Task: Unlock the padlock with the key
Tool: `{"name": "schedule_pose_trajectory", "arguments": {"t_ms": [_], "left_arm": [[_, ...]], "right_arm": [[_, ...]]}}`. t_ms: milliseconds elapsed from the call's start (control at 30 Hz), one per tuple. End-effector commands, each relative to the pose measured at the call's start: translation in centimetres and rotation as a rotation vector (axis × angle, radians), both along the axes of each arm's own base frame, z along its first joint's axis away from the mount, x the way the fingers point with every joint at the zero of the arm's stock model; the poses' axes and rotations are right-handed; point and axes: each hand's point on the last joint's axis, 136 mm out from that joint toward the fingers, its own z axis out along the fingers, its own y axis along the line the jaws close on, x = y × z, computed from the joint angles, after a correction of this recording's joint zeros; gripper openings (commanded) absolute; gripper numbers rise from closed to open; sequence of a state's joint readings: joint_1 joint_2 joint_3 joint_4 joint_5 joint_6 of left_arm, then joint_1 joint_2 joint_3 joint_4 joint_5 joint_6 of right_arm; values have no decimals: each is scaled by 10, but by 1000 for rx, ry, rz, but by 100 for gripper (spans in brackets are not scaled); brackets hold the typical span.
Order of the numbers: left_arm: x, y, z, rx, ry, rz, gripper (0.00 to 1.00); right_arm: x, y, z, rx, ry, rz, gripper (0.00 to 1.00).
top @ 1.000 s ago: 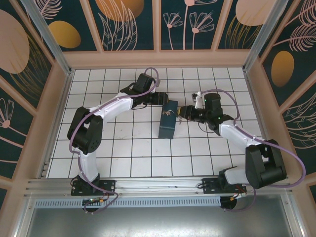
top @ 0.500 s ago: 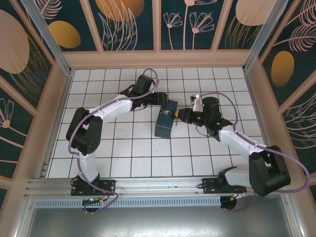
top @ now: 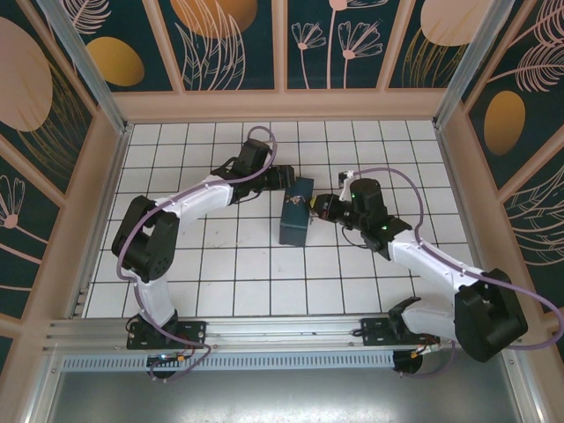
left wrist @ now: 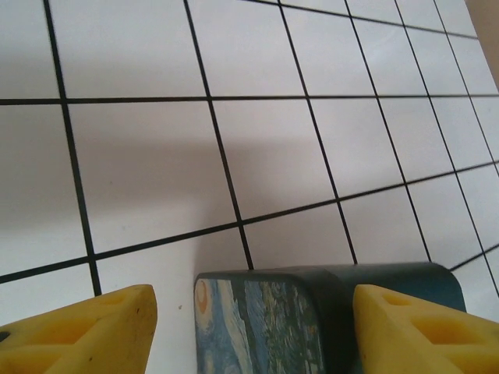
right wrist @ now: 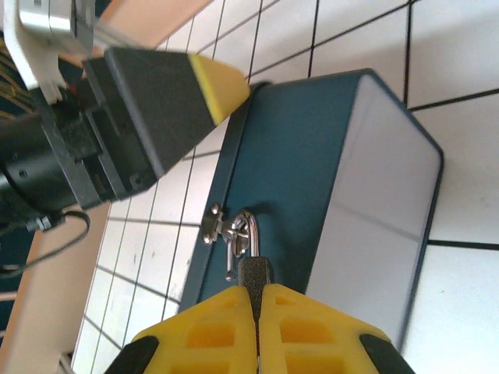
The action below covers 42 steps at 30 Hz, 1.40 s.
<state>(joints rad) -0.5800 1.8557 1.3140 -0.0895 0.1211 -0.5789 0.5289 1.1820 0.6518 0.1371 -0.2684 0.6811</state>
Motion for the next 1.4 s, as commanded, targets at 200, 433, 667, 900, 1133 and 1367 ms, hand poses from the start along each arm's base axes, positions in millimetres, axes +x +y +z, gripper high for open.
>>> {"name": "schedule_pose_trajectory", "arguments": {"t_ms": [200, 433, 667, 900, 1133, 1367], "left_arm": [[-14, 35, -47, 132, 112, 95, 67], [-24, 35, -53, 125, 133, 73, 66], [-28, 37, -51, 131, 130, 59, 66], [-29, 33, -55, 135, 138, 33, 65], [-22, 39, -51, 143, 127, 56, 67], [-8, 41, -28, 111, 90, 58, 75]], "right_arm": [[-1, 0, 0, -46, -8, -81, 5], [11, -10, 4, -63, -52, -266, 0], [23, -9, 16, -61, -108, -362, 0], [37, -6, 13, -60, -130, -400, 0], [51, -15, 15, -90, -144, -423, 0], [48, -70, 14, -110, -133, -512, 0]]}}
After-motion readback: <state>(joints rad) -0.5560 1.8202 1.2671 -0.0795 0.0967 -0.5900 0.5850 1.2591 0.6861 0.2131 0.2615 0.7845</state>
